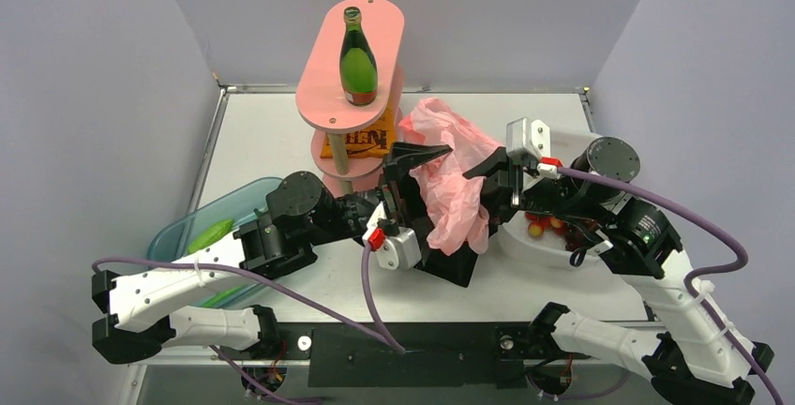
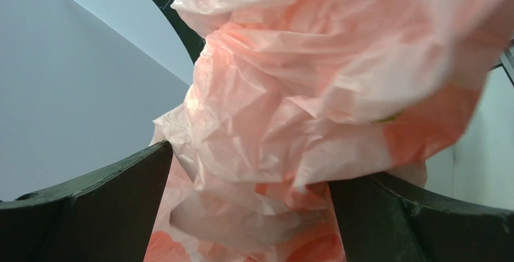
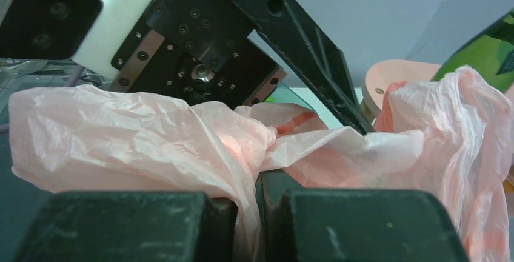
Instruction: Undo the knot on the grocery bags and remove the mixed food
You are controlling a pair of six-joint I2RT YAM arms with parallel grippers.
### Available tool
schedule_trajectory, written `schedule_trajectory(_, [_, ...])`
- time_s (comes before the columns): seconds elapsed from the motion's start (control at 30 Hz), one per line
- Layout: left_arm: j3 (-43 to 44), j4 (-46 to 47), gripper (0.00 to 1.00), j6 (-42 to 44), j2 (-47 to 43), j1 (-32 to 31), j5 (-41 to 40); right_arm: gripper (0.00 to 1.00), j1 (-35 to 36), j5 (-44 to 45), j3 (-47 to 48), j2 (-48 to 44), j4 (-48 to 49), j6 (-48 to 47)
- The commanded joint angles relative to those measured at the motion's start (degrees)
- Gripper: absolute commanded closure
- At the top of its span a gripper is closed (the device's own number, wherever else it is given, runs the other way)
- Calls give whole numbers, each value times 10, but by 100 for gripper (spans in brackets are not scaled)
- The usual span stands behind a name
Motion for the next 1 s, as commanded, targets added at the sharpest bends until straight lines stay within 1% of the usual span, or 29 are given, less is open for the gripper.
schedule_trajectory(0.0, [34,15,3,-7,28,4,-8,100,37,-30,14,19,22,-5])
schedule_trajectory(0.1, [25,53,3,-23,40,9,-15,100,63,-31,21,24,18,-12])
schedule_trajectory(0.17, [28,55,3,-36,42,9,-20,100,67,-31,19,23,18,-13])
schedule_trajectory(0.2, [29,51,5,-42,42,9,-17,100,68,-30,21,22,17,-14])
schedule_trajectory(0.23, [30,39,11,-44,41,9,-17,100,68,-27,22,21,15,-19])
schedule_trajectory(0.27, [31,31,14,-44,41,10,-14,100,68,-26,28,18,13,-23])
schedule_trajectory(0.3, [33,14,25,-46,38,10,-14,100,68,-16,35,17,6,-27])
schedule_trajectory(0.33, [31,3,32,-48,36,11,-13,100,67,0,40,15,2,-38])
schedule_trajectory(0.37, [27,1,48,-55,29,12,-13,100,66,10,47,12,-9,-45])
schedule_trajectory(0.4, [16,4,58,-58,24,13,-14,97,62,37,50,7,-21,-57])
schedule_trajectory(0.43, [8,5,75,-64,13,14,-15,94,59,53,54,4,-26,-63])
schedule_trajectory(0.47, [-7,6,81,-66,7,14,-16,84,50,85,56,-4,-34,-69])
schedule_trajectory(0.5, [-13,6,92,-72,-4,14,-18,78,44,103,57,-8,-38,-71])
schedule_trajectory(0.53, [-25,4,96,-76,-10,14,-25,65,27,130,58,-16,-45,-78])
schedule_trajectory(0.57, [-29,3,100,-90,-20,14,-29,57,18,142,57,-20,-49,-80])
schedule_trajectory(0.6, [-34,2,100,-100,-24,15,-36,44,-7,165,55,-30,-57,-80])
schedule_trajectory(0.67, [-37,-5,100,-137,-33,17,-45,33,-43,197,45,-44,-66,-74])
schedule_trajectory(0.77, [-43,-2,100,-203,-38,20,-66,28,-98,233,14,-69,-68,-55])
schedule_trajectory(0.87, [-50,26,100,-271,-30,35,-108,27,-141,265,-1,-69,-68,-14])
schedule_trajectory(0.97, [-46,40,100,-360,-14,61,-159,27,-206,272,-3,-43,-74,41])
